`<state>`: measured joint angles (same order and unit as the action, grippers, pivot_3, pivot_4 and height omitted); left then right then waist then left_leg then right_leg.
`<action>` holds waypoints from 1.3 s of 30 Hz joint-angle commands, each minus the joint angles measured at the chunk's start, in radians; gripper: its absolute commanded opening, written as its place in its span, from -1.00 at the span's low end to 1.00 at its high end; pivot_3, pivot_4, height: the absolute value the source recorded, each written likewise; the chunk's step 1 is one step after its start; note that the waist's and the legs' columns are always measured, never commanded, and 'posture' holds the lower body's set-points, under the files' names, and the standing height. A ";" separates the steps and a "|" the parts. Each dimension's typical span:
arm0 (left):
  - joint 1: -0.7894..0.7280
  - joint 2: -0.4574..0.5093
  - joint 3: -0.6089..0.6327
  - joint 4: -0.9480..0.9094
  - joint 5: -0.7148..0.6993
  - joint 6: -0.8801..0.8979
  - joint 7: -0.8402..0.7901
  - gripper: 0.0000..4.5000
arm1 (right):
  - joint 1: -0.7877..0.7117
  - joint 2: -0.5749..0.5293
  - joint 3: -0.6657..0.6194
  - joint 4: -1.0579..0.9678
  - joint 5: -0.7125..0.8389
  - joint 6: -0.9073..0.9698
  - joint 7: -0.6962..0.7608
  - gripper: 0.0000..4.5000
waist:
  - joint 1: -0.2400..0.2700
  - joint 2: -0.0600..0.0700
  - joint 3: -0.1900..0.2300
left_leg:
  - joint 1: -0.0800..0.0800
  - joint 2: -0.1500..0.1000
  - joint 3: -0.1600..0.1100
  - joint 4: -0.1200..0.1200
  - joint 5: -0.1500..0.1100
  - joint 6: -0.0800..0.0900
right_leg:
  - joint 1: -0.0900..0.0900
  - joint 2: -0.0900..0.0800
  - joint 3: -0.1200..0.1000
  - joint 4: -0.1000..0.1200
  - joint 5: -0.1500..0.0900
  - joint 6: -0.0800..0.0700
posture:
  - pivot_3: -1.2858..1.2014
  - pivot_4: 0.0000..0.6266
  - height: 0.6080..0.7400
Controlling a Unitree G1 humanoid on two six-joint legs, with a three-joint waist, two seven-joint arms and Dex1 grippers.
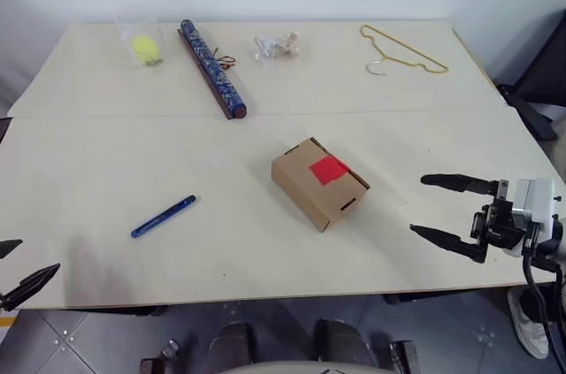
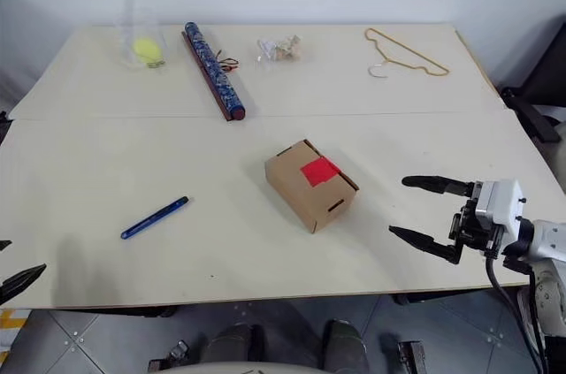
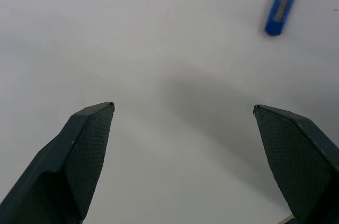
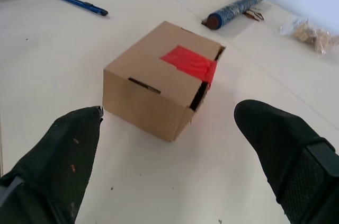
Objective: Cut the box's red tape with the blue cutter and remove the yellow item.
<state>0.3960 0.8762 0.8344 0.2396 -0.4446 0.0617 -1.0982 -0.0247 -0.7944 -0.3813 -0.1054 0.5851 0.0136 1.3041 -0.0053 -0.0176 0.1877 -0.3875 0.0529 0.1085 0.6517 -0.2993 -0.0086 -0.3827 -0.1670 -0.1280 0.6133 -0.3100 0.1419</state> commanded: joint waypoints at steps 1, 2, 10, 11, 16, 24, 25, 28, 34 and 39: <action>0.020 0.012 0.014 -0.052 -0.022 0.036 -0.008 0.99 | -0.026 -0.004 0.003 0.006 0.005 -0.021 0.007 1.00 | -0.002 0.000 0.000 | 0.000 0.000 0.000 0.000 0.000 0.000 | 0.000 0.000 0.000 0.000 0.000 0.000 | 0.03 -0.52 1.00; 0.017 0.008 0.018 -0.060 -0.026 0.041 -0.007 0.99 | -0.030 -0.003 0.007 0.009 0.006 -0.020 0.006 1.00 | -0.002 0.000 0.000 | 0.000 0.000 0.001 0.000 0.000 -0.001 | -0.001 0.000 0.000 0.001 0.000 0.000 | 0.03 -0.52 1.00; 0.037 -0.014 -0.027 -0.294 -0.125 0.253 -0.006 0.99 | -0.063 0.019 0.026 0.034 0.004 0.026 -0.068 1.00 | -0.002 0.000 0.000 | 0.000 0.000 0.003 0.001 0.000 -0.001 | -0.002 0.000 0.002 0.005 0.000 0.000 | 0.03 -0.52 1.00; 0.029 -0.021 -0.053 -0.350 -0.131 0.272 0.012 0.99 | -0.075 0.023 0.029 0.044 0.000 0.032 -0.082 1.00 | -0.002 0.000 0.000 | 0.000 0.000 0.003 0.001 0.000 -0.001 | -0.002 0.000 0.003 0.005 0.000 0.000 | 0.03 -0.52 1.00; -0.017 -0.034 -0.168 -0.537 -0.133 0.342 0.080 0.99 | -0.118 0.034 0.053 0.093 -0.046 0.020 -0.127 1.00 | 0.002 0.000 0.000 | 0.000 0.000 0.004 0.003 0.000 -0.001 | -0.003 0.000 0.006 0.005 0.000 0.000 | 0.03 -0.52 1.00; -0.076 -0.023 -0.155 -0.539 -0.144 0.374 0.092 0.99 | -0.107 0.028 0.055 0.036 0.010 0.012 -0.047 1.00 | -0.003 0.000 0.000 | -0.002 0.001 0.011 0.004 0.000 -0.001 | -0.009 0.002 0.011 0.008 0.000 0.000 | 0.03 -0.52 1.00; -0.081 -0.025 -0.153 -0.526 -0.140 0.366 0.092 0.99 | -0.106 0.029 0.054 0.032 0.011 0.010 -0.042 1.00 | -0.003 0.000 0.000 | -0.002 0.001 0.011 0.004 0.000 -0.001 | -0.009 0.002 0.011 0.008 0.000 0.000 | 0.03 -0.52 1.00; -0.085 -0.023 -0.156 -0.521 -0.135 0.354 0.086 0.99 | -0.106 0.032 0.056 0.025 0.010 0.005 -0.035 1.00 | 0.000 0.000 0.000 | -0.002 0.002 0.011 0.004 0.000 -0.001 | -0.009 0.002 0.011 0.008 0.000 0.000 | 0.03 -0.52 1.00; -0.179 0.004 -0.215 -0.615 -0.188 0.429 0.113 0.99 | -0.148 0.042 0.069 0.028 0.004 0.000 -0.043 1.00 | 0.006 0.000 0.000 | -0.002 0.002 0.010 0.008 -0.001 -0.001 | -0.009 0.002 0.012 0.009 0.000 0.000 | 0.03 -0.52 1.00; -0.194 0.017 -0.360 -0.669 -0.151 0.440 0.099 1.00 | -0.193 0.035 0.106 0.124 -0.082 -0.016 -0.086 0.58 | -0.002 0.000 0.000 | -0.002 0.002 0.012 0.009 -0.001 -0.002 | -0.009 0.002 0.013 0.009 0.000 0.000 | 0.03 -0.52 1.00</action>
<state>0.2061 0.8824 0.5158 -0.3869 -0.6123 0.5070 -0.9942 -0.1942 -0.7541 -0.2750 -0.0026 0.5292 0.0184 1.2410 -0.0077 -0.0179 0.1876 -0.3894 0.0551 0.1212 0.6604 -0.3004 -0.0101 -0.3920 -0.1646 -0.1149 0.6225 -0.3099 0.1417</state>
